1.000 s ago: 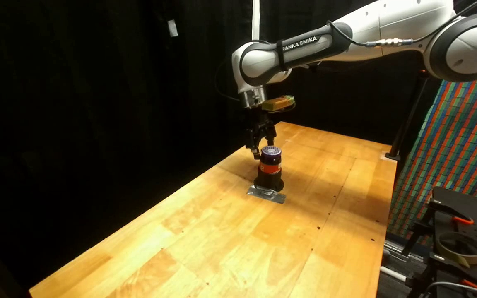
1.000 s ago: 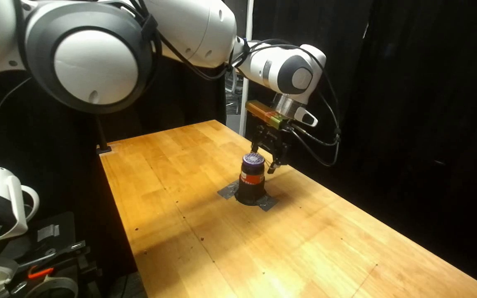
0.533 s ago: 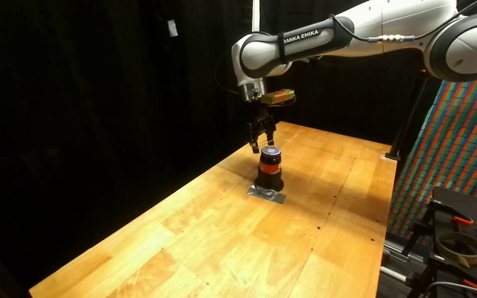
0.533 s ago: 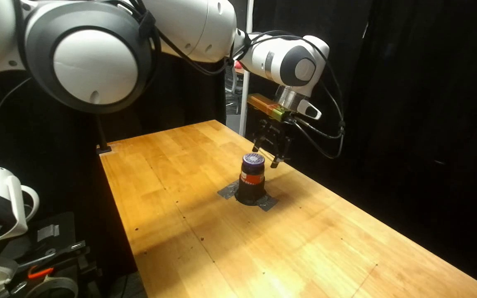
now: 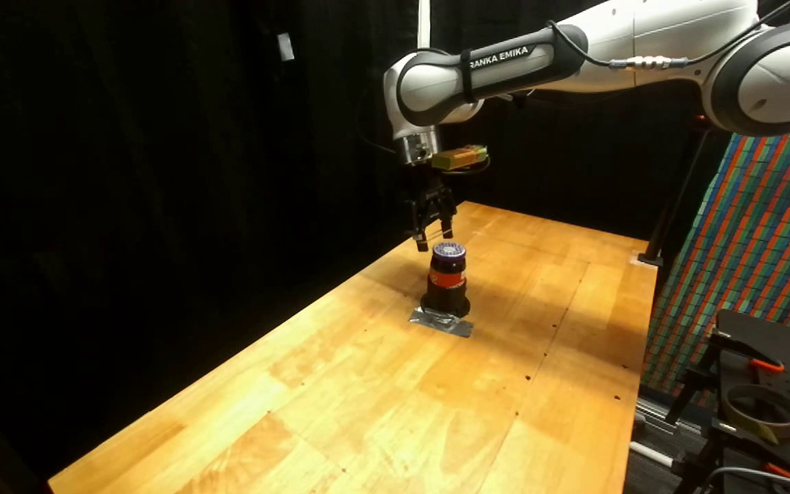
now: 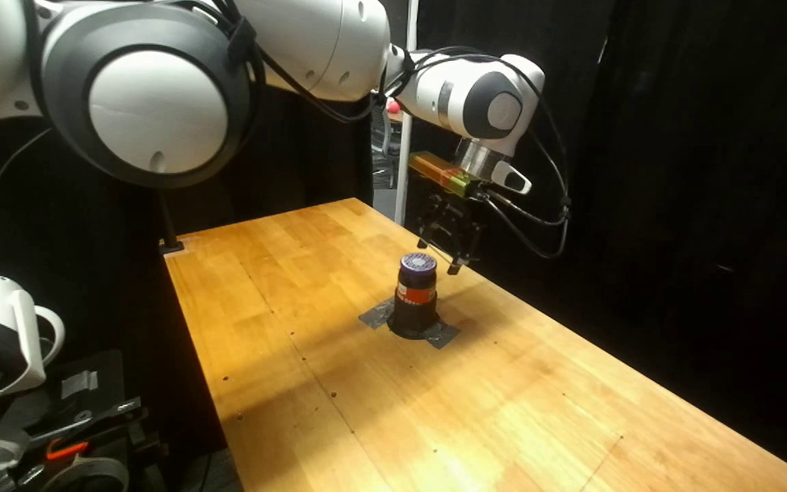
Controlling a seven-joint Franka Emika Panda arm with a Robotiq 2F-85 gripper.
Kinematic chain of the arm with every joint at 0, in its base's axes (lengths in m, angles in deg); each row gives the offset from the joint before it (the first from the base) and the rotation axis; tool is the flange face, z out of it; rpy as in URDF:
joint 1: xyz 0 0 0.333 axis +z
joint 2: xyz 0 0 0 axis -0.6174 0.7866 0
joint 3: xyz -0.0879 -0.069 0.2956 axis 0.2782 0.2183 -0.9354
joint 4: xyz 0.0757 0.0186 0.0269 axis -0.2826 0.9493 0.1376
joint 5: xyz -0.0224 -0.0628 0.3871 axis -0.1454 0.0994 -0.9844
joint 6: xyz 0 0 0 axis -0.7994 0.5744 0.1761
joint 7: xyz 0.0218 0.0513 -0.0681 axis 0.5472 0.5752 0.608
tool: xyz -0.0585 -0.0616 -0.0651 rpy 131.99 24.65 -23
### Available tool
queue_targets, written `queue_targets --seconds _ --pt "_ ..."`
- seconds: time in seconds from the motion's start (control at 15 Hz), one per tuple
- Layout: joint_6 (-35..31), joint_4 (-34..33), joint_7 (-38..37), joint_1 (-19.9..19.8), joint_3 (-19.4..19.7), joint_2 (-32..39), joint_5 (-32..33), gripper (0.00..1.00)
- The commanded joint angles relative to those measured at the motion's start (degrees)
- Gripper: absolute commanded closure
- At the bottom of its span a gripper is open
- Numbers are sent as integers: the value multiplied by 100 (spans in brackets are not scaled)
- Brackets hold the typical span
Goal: Put the rubber band around the brown cup
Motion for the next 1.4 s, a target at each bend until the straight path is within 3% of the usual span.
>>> queue_targets --seconds 0.0,0.8,1.33 --pt "21 -104 -50 29 -23 95 -31 0" --pt "93 578 -122 73 -72 -275 -84 0" --pt "-127 1740 -282 64 -46 -951 -68 0"
